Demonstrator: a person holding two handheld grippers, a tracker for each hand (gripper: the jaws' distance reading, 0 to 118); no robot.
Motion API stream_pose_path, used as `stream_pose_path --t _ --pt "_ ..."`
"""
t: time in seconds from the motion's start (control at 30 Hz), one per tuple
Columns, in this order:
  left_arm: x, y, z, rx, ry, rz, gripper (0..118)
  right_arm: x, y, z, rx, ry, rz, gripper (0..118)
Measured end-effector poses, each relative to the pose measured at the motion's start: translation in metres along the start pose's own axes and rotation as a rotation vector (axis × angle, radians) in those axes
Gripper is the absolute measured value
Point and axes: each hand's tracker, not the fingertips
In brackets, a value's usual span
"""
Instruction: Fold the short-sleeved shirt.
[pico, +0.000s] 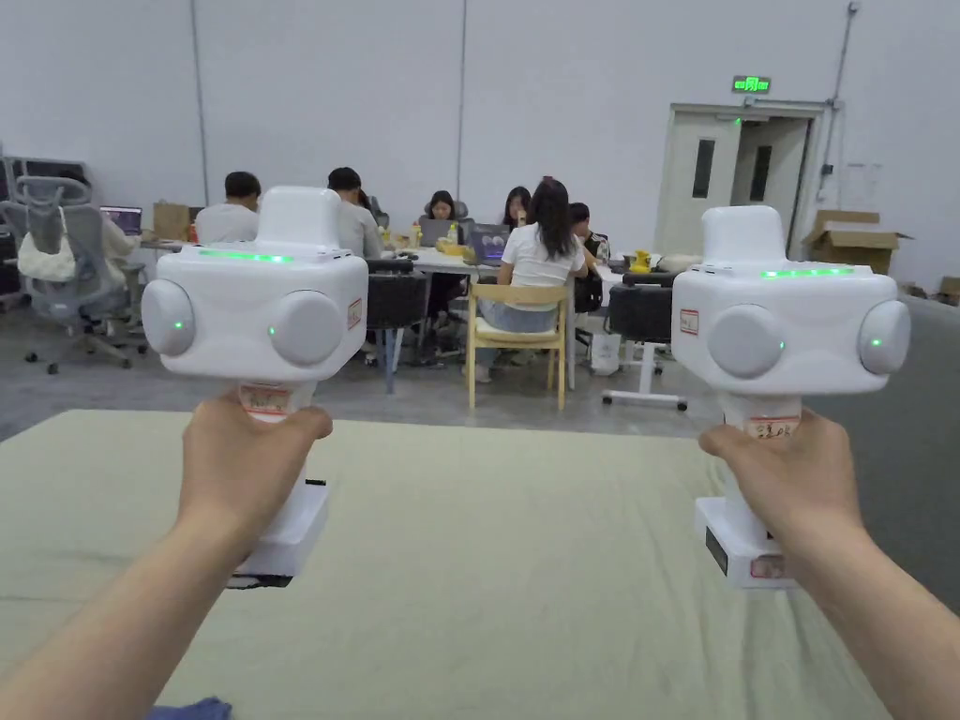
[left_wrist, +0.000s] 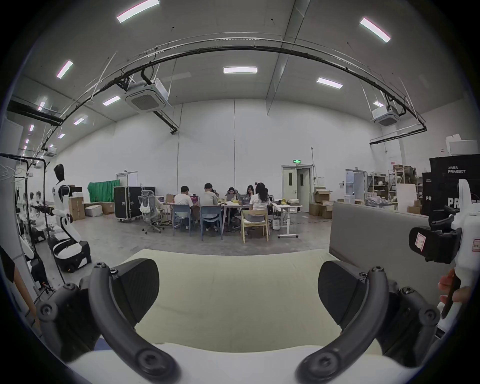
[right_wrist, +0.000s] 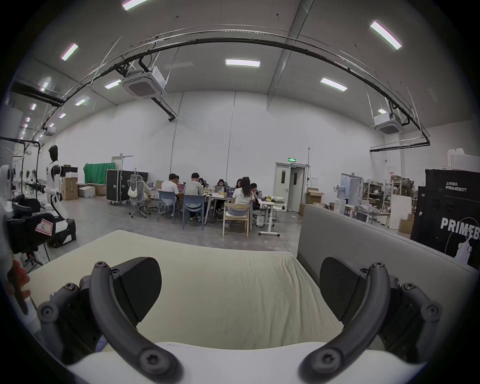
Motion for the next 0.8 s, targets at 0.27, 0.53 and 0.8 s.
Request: stream_pose_path --t 0.27,0.53,0.8 --pt "-0.009 0.0 0.0 0.011 0.023 0.016 118 0.0 -0.002 -0.002 0.002 -0.033 0.006 118" --pt "-0.012 -0.001 0.002 0.007 0.041 0.002 118 0.005 -0.005 -0.006 -0.007 -0.049 -0.041 118" --pt "-0.015 -0.002 0.0 0.04 0.083 -0.006 118 0.002 -0.01 -0.007 -0.01 -0.041 0.006 118"
